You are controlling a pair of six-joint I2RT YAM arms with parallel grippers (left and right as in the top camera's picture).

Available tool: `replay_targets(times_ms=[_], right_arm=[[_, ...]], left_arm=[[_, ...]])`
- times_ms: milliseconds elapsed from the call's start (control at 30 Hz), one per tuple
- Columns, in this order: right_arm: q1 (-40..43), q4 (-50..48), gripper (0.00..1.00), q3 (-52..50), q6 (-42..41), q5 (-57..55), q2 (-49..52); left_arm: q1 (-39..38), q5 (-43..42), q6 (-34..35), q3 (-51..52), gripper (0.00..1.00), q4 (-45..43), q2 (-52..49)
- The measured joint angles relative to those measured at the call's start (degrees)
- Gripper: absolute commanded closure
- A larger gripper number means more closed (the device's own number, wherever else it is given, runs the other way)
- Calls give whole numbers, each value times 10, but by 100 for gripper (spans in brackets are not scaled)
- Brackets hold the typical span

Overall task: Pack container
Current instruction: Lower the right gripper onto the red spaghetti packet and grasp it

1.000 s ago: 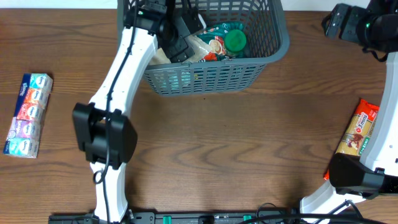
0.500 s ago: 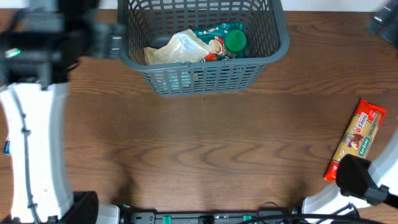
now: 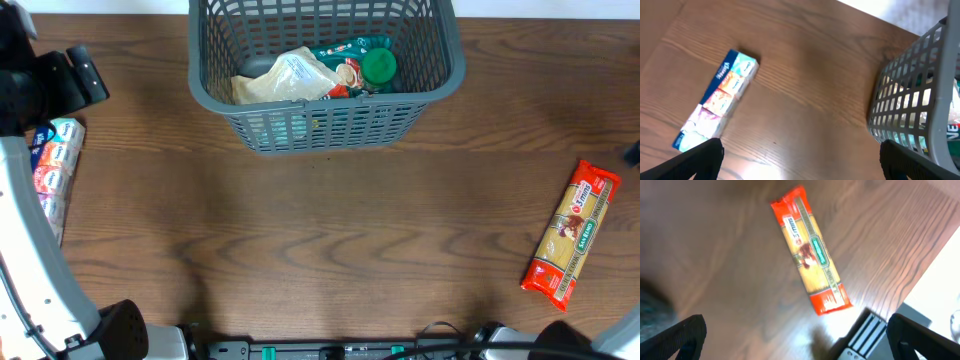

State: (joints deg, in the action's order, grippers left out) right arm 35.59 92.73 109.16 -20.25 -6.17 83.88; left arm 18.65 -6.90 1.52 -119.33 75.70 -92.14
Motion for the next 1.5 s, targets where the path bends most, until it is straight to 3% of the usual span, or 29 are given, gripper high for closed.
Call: replay_targets(times_ms=[233, 600, 1233, 1500], right_arm=[[10, -168, 1, -255, 79, 4, -2], [34, -410, 1, -482, 171, 5, 1], [105, -619, 1, -599, 193, 41, 2], [105, -657, 1, -615, 195, 60, 68]], left_arm=[[0, -9, 0, 15, 1, -6, 0], [0, -14, 0, 16, 1, -10, 0], [0, -16, 0, 16, 1, -12, 0], [0, -16, 0, 16, 1, -12, 0]])
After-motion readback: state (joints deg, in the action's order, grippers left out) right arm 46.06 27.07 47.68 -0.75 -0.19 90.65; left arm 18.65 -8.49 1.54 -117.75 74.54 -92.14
